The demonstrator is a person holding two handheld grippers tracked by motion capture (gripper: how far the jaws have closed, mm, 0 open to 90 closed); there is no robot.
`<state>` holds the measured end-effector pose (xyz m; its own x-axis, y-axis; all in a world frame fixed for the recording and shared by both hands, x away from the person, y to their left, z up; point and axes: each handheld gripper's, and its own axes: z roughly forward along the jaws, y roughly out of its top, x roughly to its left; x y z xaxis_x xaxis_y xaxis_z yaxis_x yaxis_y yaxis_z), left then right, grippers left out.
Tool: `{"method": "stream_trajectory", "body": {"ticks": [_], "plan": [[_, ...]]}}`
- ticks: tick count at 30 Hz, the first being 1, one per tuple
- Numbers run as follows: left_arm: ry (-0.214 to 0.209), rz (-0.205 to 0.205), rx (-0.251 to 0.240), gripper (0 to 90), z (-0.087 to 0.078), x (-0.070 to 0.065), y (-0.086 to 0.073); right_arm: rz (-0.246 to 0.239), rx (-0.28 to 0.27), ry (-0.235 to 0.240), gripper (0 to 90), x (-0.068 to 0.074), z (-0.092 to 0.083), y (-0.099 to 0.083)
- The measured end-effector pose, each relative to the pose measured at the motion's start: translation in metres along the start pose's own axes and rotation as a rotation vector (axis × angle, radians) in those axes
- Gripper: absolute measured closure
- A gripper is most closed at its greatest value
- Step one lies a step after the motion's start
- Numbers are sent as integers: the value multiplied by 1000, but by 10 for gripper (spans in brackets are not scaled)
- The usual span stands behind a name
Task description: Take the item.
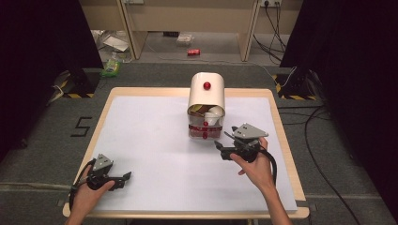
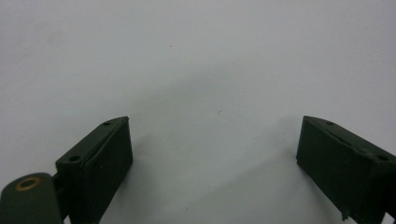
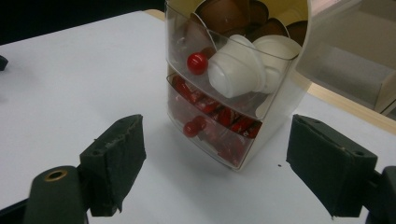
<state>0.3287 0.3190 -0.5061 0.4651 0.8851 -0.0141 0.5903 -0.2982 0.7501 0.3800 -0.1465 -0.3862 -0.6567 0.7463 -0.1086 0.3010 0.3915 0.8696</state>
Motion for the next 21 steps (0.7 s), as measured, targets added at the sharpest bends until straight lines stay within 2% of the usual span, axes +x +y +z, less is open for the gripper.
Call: {"method": "stream_trajectory", "body": {"ticks": [17,18,21], "plan": [[0,0,0,100,0,0,0,-60,-22,25,214,13,23,44],[0,0,0,100,0,0,0,-52,-26,42,216,15,29,48],[0,3,2,100,0,0,0,-60,-18,41,216,15,37,53]]}}
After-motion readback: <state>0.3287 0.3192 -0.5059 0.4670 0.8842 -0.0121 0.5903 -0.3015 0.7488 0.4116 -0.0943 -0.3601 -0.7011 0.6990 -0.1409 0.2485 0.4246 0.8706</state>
